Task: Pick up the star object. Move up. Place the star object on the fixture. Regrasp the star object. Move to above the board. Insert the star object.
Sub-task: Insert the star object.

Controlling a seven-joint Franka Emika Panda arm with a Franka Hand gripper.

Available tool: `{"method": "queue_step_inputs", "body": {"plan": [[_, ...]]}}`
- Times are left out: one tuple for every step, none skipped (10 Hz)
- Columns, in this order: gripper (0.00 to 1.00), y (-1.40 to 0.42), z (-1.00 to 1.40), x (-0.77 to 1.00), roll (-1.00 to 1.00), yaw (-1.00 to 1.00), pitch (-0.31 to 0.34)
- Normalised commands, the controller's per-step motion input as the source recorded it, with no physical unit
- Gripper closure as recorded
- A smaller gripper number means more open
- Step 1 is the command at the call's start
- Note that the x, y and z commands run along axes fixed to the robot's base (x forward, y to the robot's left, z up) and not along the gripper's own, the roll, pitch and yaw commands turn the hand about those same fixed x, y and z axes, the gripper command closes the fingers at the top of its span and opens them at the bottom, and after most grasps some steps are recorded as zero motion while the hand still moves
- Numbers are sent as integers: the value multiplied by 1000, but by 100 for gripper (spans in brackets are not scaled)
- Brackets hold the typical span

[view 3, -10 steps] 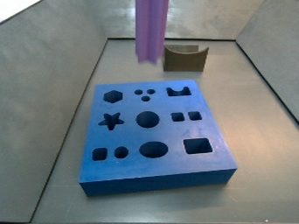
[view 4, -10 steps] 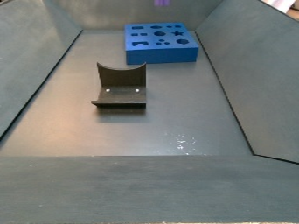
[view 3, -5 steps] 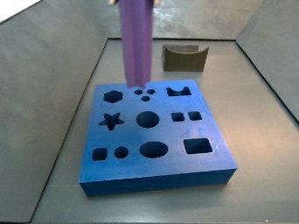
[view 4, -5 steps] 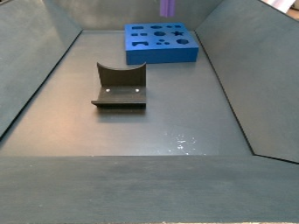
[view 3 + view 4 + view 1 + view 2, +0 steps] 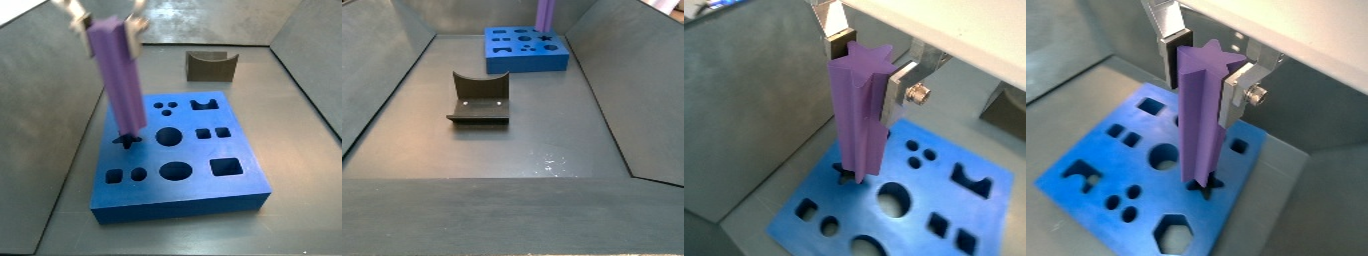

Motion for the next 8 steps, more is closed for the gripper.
{"method": "queue_step_inputs", "body": {"plan": [[100, -137, -266, -231, -76, -574, -164], [100, -94, -266, -100, -80, -503, -147], [100, 0, -163, 0, 0, -183, -30], [100, 0, -149, 0, 24, 0, 0], [100, 0, -257, 0, 71, 0, 0], [100, 0, -286, 0, 73, 0, 0], [100, 0, -300, 0, 63, 6, 0], [100, 0, -297, 26, 81, 0, 0]]}}
